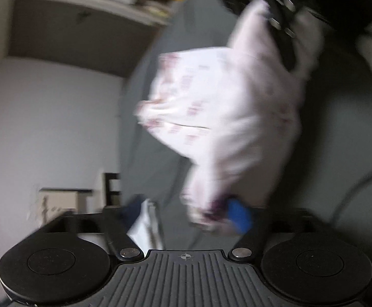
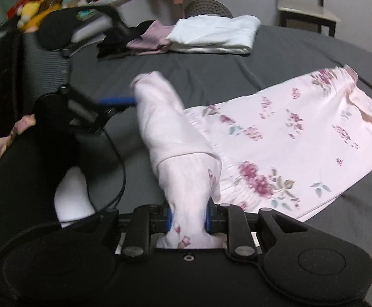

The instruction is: Fold clothes

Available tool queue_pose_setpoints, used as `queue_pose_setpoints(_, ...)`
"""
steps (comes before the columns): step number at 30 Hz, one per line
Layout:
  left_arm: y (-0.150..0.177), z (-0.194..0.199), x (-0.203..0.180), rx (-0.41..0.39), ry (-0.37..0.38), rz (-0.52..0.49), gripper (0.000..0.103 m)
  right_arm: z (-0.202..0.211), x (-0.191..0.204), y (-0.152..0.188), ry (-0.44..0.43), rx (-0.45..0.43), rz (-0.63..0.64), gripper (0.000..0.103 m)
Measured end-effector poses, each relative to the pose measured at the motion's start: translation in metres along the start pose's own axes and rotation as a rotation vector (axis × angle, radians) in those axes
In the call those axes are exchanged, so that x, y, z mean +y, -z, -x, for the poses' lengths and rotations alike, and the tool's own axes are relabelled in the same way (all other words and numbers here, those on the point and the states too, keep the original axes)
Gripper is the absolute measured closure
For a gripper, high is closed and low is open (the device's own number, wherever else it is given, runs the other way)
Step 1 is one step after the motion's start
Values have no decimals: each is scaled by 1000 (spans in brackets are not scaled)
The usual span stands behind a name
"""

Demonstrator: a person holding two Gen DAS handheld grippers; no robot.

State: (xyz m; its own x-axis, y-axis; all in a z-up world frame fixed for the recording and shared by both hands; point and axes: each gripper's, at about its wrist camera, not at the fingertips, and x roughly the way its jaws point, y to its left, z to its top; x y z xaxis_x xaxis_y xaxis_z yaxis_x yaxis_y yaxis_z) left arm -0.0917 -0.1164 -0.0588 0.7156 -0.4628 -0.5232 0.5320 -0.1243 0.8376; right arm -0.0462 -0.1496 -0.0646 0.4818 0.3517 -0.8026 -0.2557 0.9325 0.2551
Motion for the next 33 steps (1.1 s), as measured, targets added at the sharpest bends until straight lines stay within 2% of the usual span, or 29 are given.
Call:
queue_pose_setpoints(3, 2, 1, 14, 0, -38, 146, 6, -1, -16, -6, -31, -4, -13, 81)
queue_pose_setpoints(7, 6, 9, 29, -14, -73, 410, 6, -1, -38, -11, -71, 1, -62, 81)
queue_pose_setpoints(11, 13, 12, 28, -32, -103, 629, 6, 1, -63, -16, -98, -6, -119, 81)
queue_pose_setpoints(14, 21, 5, 23, -35, -73, 804, 6, -1, -85, -21, -99, -11, -170, 81)
queue_pose_setpoints(18, 26, -20, 20, -47, 15, 1013, 5, -4, -110, -29, -64, -12, -209, 81)
queue_pose_setpoints(25, 32, -58, 9, -108, 81, 1275, 5, -19, -153, -39, -37, 22, -267, 81)
queue_pose_setpoints(28, 35, -80, 0, -90, 61, 1351, 5, -28, -170, -40, -32, 55, -320, 81)
queue_pose_setpoints(33, 55, -95, -11, -33, 46, 1482, 5, -33, -191, -34, -60, 38, -422, 80)
